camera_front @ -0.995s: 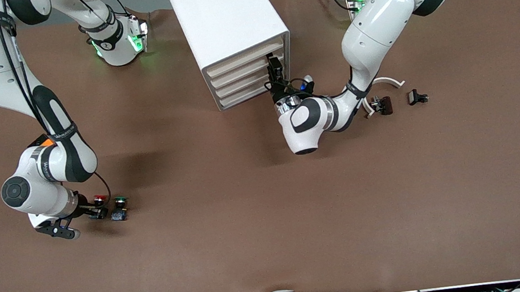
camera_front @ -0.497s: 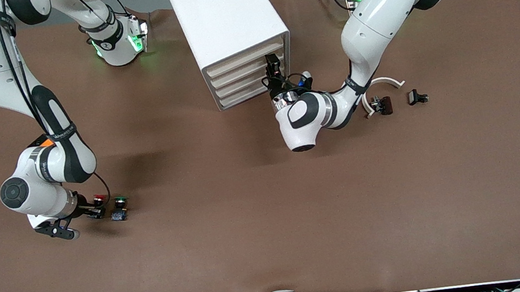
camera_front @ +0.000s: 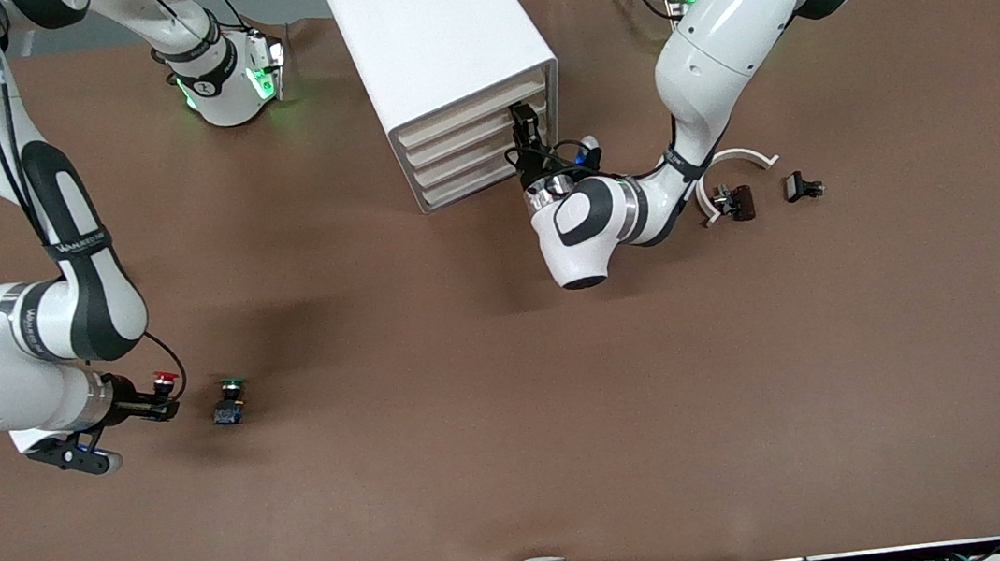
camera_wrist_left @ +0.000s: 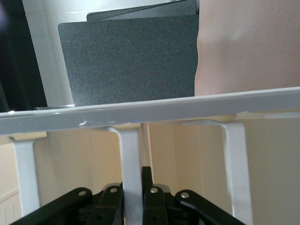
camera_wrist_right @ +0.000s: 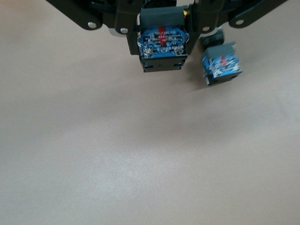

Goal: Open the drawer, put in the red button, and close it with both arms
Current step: 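Pull the drawer open with the left gripper while the right gripper lifts the button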

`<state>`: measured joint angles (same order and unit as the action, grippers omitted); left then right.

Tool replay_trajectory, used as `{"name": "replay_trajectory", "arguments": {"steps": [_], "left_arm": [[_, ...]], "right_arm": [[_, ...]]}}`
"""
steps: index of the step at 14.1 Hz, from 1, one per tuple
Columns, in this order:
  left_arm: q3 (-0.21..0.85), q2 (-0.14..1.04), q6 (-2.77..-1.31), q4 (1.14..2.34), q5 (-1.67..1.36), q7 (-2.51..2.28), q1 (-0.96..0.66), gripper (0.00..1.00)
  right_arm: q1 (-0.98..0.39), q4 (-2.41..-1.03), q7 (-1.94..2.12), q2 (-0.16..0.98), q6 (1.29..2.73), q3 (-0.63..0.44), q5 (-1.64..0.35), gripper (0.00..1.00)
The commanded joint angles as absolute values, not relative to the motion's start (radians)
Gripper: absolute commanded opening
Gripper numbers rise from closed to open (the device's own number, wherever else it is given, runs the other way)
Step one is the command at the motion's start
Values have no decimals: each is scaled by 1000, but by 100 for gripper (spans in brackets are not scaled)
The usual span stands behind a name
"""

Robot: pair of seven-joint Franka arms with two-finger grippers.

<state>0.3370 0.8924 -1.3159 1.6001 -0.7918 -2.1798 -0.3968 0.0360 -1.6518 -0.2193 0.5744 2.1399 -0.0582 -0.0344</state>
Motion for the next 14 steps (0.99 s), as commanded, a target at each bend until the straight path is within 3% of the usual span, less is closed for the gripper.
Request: {"name": "replay_trajectory", "arguments": {"steps": [1, 9, 14], "left_arm": [[336, 876, -1324, 1623, -811, -2181, -410, 0], [313, 876, -1338, 1605, -808, -2180, -376, 0], [262, 880, -1339, 1562, -808, -2174, -362, 0]], "right_arm": [[43, -1660, -210, 528, 2068, -54, -87, 0], [37, -1675, -345, 247, 1712, -57, -120, 0], [-27, -1674, -497, 157, 1657, -54, -117, 0]]}}
